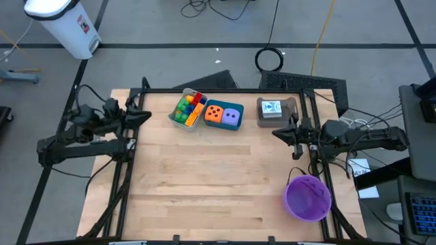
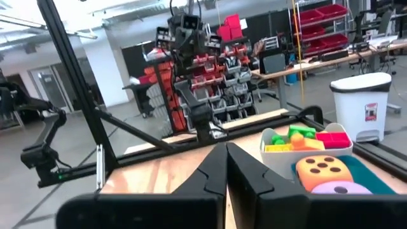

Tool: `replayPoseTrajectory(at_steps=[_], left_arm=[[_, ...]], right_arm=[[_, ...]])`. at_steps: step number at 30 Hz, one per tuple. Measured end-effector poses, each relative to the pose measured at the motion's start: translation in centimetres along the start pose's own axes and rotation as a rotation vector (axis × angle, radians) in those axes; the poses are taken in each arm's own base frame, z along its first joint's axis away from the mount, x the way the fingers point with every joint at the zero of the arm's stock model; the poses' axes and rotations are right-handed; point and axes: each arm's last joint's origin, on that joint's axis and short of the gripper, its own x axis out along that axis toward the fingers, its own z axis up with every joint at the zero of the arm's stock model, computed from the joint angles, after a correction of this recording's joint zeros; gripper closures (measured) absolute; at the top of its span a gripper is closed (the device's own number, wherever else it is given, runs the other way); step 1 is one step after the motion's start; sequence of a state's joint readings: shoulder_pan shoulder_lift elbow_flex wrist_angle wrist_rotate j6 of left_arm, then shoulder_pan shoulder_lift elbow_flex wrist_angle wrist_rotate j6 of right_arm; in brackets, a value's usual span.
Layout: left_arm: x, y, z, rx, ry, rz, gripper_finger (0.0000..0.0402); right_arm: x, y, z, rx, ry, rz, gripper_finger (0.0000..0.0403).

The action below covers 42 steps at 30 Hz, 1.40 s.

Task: Pick & Place Toys
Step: Return to home position

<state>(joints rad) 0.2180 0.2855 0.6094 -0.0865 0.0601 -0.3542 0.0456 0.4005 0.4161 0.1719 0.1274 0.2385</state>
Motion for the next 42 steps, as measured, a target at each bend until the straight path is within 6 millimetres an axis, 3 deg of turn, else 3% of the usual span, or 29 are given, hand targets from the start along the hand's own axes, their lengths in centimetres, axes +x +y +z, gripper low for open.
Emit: replayPoseTrajectory(at_steps=[4,11,23,28,37,42], left_arm=[[0.3,0.4,-1.2,0.017,0.043,-0.005,0.0395],[0.8,1.2,-3.4,-0.015,0.064,-0.021,0.0391],[1.2,2.1,-6.2,-0.091,0.065,-0.075,0.0398],[1.3,2.4,-8.0,-0.160,0.032,-0.126,0.0395],[1.0,2.8,-11.5,-0.233,0.005,-0.110,0.0397],[0.9,2.6,-12.1,-0.235,0.026,-0.120,0.0391]], right_arm=[[-0.1,-0.3,-1.5,0.005,-0.031,0.013,0.0402],[-0.9,-1.1,-4.5,0.029,-0.090,0.050,0.0402],[-2.0,-1.9,-7.1,0.013,-0.077,0.049,0.0403],[-2.3,-1.8,-6.7,0.026,-0.127,0.060,0.0403],[-2.3,-2.1,-7.5,0.013,-0.044,0.007,0.0403],[-2.3,-2.2,-7.6,0.005,-0.037,0.004,0.0403]])
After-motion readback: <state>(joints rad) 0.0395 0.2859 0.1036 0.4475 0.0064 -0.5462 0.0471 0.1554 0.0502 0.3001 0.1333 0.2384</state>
